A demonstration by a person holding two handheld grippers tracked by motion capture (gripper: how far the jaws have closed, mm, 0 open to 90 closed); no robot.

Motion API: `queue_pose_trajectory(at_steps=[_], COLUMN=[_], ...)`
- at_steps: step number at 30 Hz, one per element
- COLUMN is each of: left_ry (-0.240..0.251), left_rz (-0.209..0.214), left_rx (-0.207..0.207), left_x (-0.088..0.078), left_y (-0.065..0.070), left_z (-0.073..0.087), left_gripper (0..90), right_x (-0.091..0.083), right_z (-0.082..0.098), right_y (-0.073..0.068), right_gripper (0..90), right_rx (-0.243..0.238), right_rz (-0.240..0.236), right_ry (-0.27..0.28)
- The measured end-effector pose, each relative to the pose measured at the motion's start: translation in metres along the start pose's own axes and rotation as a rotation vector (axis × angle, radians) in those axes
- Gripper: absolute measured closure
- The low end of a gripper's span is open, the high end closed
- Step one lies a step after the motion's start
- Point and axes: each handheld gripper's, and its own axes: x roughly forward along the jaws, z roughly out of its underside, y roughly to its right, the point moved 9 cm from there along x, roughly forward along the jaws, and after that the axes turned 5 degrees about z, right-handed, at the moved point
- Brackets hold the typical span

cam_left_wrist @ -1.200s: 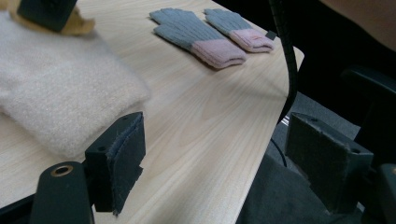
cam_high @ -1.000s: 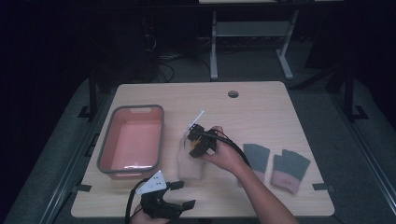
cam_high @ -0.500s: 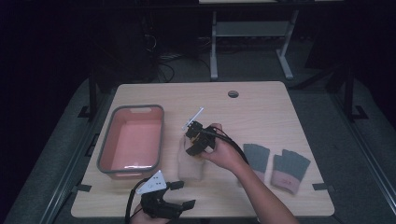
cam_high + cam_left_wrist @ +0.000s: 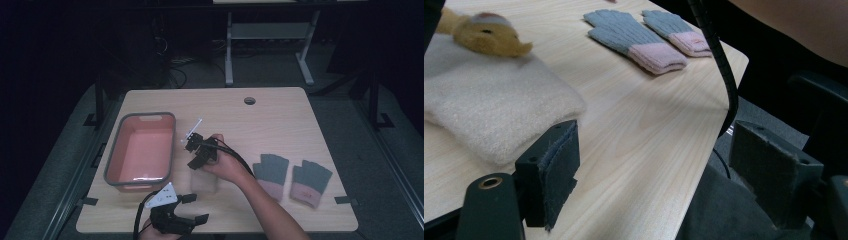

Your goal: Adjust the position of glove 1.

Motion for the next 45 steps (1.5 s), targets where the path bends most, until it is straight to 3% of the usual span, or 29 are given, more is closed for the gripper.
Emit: queue_pose_trajectory(at_steps=[3, 7, 12, 18, 21, 26, 33, 37, 38, 40, 41, 45], left_ry=[0.0, -0.004, -0.006, -0.006, 0.008, 0.008, -0.003, -0.014, -0.013, -0.014, -0.015, -0.03], left_rz=[0.002, 0.001, 0.003, 0.005, 0.035, 0.037, 0.033, 0.034, 0.011, 0.003, -0.001, -0.028], left_rx=[0.001, 0.002, 0.008, 0.002, -0.048, -0.075, -0.094, -0.113, -0.101, -0.095, -0.098, -0.091], left_x=[0.0, 0.001, 0.002, 0.002, 0.002, 0.005, 0.01, 0.011, 0.012, 0.012, 0.014, 0.017], left_y=[0.0, 0.001, 0.002, 0.001, 0.002, 0.002, 0.001, -0.001, -0.002, -0.003, -0.003, -0.006], left_z=[0.0, 0.0, 0.001, 0.001, 0.0, 0.0, 0.002, 0.0, -0.003, -0.005, -0.007, -0.01], left_gripper=[20.4, 20.4, 20.4, 20.4, 20.4, 20.3, 20.0, 19.6, 19.6, 19.5, 19.0, 18.8], right_x=[0.01, 0.017, 0.019, 0.014, 0.009, 0.003, -0.012, -0.023, -0.032, -0.035, -0.043, -0.054], right_z=[0.002, 0.005, 0.009, 0.019, 0.029, 0.042, 0.049, 0.055, 0.062, 0.064, 0.072, 0.087], right_y=[0.001, 0.0, 0.001, 0.007, 0.013, 0.018, 0.021, 0.02, 0.02, 0.02, 0.022, 0.022], right_gripper=[46.0, 46.4, 46.8, 46.6, 45.4, 44.9, 43.0, 41.0, 40.6, 40.1, 38.6, 36.5], right_rx=[-0.014, -0.076, -0.115, -0.134, -0.125, -0.108, -0.067, -0.02, 0.027, 0.044, 0.092, 0.171], right_rz=[0.025, 0.073, 0.068, 0.06, 0.057, 0.054, 0.056, 0.031, 0.017, 0.013, 0.005, -0.009], right_ry=[-0.03, -0.044, -0.05, -0.065, -0.071, -0.072, -0.033, 0.009, 0.042, 0.053, 0.071, 0.093])
